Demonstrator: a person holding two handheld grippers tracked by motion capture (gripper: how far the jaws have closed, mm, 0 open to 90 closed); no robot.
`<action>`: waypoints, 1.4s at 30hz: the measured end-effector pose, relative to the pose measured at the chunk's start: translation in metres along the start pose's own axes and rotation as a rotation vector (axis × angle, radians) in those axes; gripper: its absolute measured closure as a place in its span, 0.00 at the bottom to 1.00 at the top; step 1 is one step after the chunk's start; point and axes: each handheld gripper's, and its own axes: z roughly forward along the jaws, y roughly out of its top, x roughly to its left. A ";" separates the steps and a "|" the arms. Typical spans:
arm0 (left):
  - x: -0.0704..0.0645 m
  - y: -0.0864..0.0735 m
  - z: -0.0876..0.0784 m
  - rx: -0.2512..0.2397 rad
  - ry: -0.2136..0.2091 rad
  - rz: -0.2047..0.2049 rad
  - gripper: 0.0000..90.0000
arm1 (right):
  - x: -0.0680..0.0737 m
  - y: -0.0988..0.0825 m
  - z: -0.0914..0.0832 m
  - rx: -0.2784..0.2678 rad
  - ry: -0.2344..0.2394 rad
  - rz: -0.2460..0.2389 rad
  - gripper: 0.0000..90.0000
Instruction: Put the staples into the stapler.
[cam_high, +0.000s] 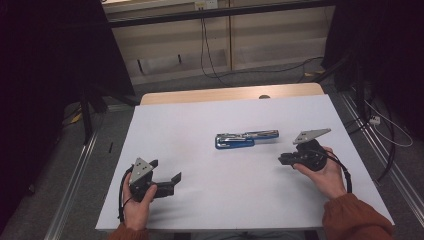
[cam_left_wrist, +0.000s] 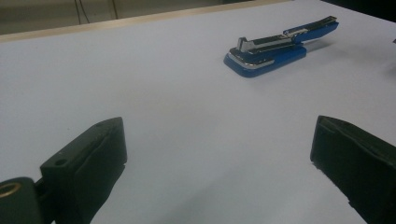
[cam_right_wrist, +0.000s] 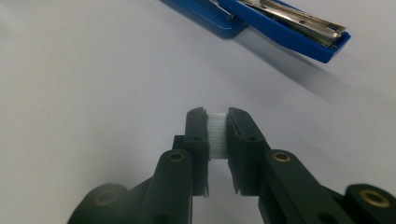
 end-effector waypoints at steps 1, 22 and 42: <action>0.000 0.000 0.000 0.000 0.001 0.002 0.04 | 0.001 0.001 0.000 -0.002 0.008 0.002 0.88; 0.001 0.001 -0.001 -0.001 0.008 0.009 0.04 | 0.004 0.028 0.009 -0.018 0.028 -0.049 0.88; 0.001 0.001 -0.001 0.000 0.007 0.009 0.04 | -0.001 0.047 0.021 -0.042 0.041 -0.037 0.88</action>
